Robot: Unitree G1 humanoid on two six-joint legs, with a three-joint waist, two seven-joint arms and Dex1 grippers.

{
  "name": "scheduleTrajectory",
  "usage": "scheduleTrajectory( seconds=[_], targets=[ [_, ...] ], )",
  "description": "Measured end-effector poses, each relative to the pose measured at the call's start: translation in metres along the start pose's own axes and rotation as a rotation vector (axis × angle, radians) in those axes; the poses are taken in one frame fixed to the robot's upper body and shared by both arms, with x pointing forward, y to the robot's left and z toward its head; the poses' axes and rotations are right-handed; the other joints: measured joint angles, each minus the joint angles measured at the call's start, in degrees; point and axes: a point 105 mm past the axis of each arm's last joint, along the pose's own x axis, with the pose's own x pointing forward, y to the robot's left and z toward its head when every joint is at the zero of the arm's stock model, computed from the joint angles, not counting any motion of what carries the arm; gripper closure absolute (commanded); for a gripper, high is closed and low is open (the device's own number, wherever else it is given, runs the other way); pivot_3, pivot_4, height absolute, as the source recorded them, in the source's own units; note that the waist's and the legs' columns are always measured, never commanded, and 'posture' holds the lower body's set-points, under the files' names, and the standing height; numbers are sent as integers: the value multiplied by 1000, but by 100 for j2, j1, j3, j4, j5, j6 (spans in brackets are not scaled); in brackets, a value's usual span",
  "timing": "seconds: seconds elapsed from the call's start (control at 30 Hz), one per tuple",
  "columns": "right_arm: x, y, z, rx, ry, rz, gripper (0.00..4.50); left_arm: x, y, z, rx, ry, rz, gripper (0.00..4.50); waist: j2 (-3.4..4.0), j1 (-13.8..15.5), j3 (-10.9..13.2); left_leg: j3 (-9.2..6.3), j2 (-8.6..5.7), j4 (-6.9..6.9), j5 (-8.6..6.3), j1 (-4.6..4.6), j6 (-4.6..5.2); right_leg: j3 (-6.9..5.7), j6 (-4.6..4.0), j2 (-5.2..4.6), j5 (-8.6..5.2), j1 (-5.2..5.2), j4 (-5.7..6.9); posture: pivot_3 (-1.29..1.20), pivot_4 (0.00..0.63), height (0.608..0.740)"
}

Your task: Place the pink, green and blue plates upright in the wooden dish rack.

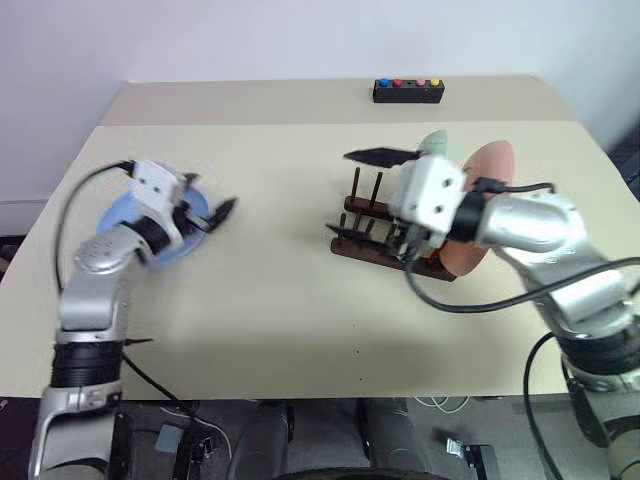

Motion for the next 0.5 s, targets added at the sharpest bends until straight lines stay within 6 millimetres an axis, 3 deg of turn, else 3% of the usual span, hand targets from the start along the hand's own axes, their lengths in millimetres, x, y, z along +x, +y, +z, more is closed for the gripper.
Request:
scheduleTrajectory(
  seconds=[0.13,0.2,0.33,0.5],
  targets=[
    [14,11,-7,-42,-14,26,0,-12,60,-30,-6,216,321,11,-10,-13,3,-6,0,-3,0,0,0,-4,0,2,0,-3,4,0,150,740],
    [16,15,-12,-49,-5,38,0,-20,75,-42,-8,291,398,11,-11,-14,4,-5,0,-3,0,0,0,-4,0,1,0,-3,4,0,150,740],
    [21,23,-17,-45,-7,47,0,-40,89,-82,-107,514,504,11,-16,-11,4,-9,0,-1,1,0,-3,-6,-1,3,1,-4,13,0,150,740],
    [24,25,-19,-44,-6,48,0,-45,92,-91,-187,587,531,11,-32,13,-1,-11,0,1,5,0,-10,-9,-2,3,2,-2,14,0,150,740]
  ],
)
